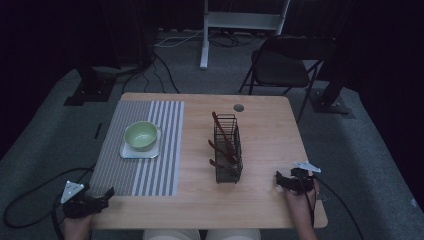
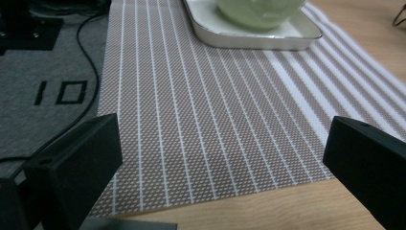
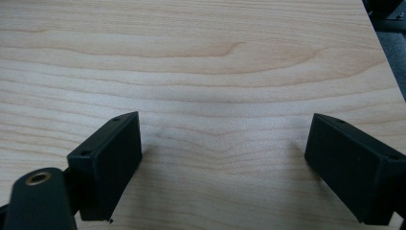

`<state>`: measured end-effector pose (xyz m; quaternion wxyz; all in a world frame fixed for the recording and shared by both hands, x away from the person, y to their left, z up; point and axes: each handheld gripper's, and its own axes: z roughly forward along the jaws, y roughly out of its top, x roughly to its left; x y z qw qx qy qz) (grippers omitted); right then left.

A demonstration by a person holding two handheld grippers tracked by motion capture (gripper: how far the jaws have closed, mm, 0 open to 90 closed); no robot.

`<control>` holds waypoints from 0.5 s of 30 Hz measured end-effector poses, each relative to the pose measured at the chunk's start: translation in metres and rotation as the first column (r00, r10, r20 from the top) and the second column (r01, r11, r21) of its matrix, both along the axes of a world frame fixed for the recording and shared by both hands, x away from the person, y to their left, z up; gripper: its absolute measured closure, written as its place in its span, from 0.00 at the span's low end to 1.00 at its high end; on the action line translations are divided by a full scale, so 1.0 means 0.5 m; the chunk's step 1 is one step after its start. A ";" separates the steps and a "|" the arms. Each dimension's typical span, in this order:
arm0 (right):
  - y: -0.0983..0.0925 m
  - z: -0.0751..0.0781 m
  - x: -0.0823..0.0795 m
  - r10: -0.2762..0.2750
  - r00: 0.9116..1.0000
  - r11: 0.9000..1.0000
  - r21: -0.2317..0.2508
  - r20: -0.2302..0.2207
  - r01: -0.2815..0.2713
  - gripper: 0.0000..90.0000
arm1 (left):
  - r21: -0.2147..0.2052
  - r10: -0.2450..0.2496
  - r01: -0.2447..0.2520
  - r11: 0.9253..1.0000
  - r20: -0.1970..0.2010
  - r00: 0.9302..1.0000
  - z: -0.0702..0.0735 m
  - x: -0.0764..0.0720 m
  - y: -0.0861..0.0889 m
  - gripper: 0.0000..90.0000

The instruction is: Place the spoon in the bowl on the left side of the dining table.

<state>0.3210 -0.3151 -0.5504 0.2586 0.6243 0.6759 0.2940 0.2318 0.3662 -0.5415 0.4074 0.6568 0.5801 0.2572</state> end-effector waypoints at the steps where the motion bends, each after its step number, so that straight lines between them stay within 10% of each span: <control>1: 0.000 0.000 0.000 0.000 1.000 1.000 0.000 0.000 0.000 0.13 | 0.007 0.010 -0.010 1.000 -0.009 1.000 0.000 0.000 0.001 0.00; 15: 0.001 0.000 0.000 0.006 1.000 1.000 0.000 0.001 -0.006 0.13 | 0.035 -0.063 0.066 0.997 -0.087 0.994 -0.003 0.005 0.006 0.00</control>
